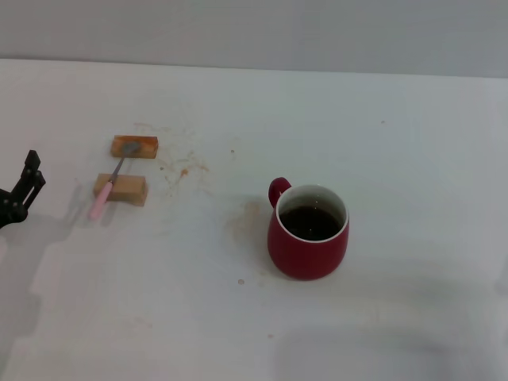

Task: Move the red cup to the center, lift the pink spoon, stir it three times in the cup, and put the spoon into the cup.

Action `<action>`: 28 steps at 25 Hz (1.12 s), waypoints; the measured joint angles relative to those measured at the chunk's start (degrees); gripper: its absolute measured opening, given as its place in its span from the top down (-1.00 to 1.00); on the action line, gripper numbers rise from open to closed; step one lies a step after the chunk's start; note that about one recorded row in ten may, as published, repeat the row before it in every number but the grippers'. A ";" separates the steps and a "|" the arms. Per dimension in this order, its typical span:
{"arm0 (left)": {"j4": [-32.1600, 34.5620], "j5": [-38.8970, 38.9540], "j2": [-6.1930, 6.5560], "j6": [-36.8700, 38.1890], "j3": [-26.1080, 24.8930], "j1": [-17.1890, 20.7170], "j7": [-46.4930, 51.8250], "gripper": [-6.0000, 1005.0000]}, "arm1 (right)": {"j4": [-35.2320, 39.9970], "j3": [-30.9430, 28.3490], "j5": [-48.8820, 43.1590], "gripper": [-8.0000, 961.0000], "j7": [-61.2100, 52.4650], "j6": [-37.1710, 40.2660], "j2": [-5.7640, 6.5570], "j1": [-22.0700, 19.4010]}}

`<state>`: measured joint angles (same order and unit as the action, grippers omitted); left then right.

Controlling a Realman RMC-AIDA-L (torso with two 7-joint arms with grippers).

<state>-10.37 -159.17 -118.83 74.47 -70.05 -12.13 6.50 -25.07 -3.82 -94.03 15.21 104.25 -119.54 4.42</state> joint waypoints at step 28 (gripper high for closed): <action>-1.49 -0.15 0.00 -1.98 0.06 -0.59 -0.50 -0.71 | -0.99 0.68 4.41 0.98 -2.85 -2.20 -0.21 -1.61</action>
<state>-11.86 -159.32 -118.83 72.50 -69.98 -12.71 6.00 -26.06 -3.14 -89.63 12.36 102.05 -119.76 2.81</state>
